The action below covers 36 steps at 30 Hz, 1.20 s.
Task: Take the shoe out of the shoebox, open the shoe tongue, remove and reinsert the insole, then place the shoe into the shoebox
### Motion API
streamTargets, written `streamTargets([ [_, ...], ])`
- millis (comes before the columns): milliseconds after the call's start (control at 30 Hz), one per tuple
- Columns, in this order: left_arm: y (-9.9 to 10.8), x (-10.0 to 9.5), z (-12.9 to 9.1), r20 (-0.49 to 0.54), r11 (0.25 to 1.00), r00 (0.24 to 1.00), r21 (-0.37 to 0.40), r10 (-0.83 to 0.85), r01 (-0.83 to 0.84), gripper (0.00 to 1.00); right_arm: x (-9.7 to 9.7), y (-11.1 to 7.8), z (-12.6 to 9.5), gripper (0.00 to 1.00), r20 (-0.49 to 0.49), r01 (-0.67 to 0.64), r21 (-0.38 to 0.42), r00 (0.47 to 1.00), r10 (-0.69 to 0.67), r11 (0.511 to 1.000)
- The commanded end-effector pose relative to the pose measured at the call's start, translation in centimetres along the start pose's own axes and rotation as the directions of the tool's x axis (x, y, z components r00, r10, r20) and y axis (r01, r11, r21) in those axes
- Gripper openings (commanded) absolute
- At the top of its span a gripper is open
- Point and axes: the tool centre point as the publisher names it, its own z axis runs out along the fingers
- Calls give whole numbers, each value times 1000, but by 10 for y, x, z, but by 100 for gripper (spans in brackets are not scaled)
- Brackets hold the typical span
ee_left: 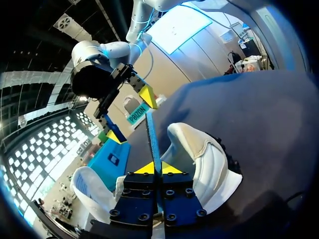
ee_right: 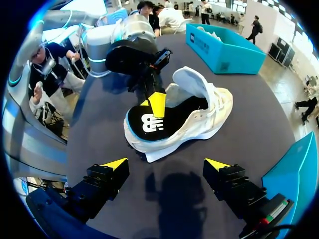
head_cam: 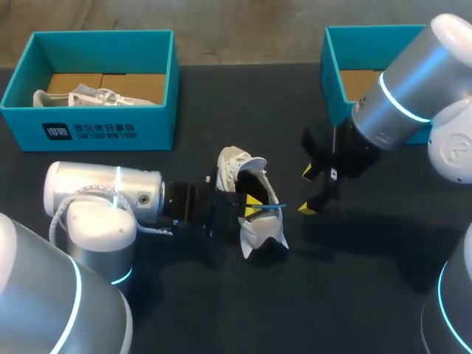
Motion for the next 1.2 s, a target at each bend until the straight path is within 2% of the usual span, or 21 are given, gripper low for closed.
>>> streamTargets([
  [33, -4, -4, -1, 5, 1000, 1000, 2, 1, -1, 43, 0, -1, 0, 100, 2, -3, 2, 1000, 3, 1000],
  [333, -25, -11, 2, 12, 999, 1000, 41, 14, -14, 40, -1, -2, -4, 100, 14, -4, -1, 1000, 4, 1000],
  [433, -27, -12, 3, 4, 999, 1000, 51, 14, -14, 35, 0, -3, -5, 100, 17, -6, -2, 1000, 6, 1000],
  [533, -26, -11, 5, -7, 998, 1000, 56, 7, -6, 18, 0, -4, -6, 100, 18, -9, -3, 1000, 9, 1000],
  [567, -24, -10, 6, -13, 998, 1000, 57, 2, -1, 3, 0, -4, -5, 100, 18, -10, -3, 1000, 10, 1000],
  [600, -24, -10, 6, -15, 998, 1000, 57, 1, 0, 0, 0, -4, -5, 100, 17, -11, -3, 1000, 11, 1000],
  [800, -22, -4, 3, -45, 998, 999, 63, -6, 9, 0, -1, -4, -4, 100, 15, -13, -4, 1000, 13, 1000],
  [1200, -2, 3, -3, -87, 999, 996, 38, 3, 0, 0, 1, -5, -5, 100, 17, -17, -1, 1000, 17, 1000],
])
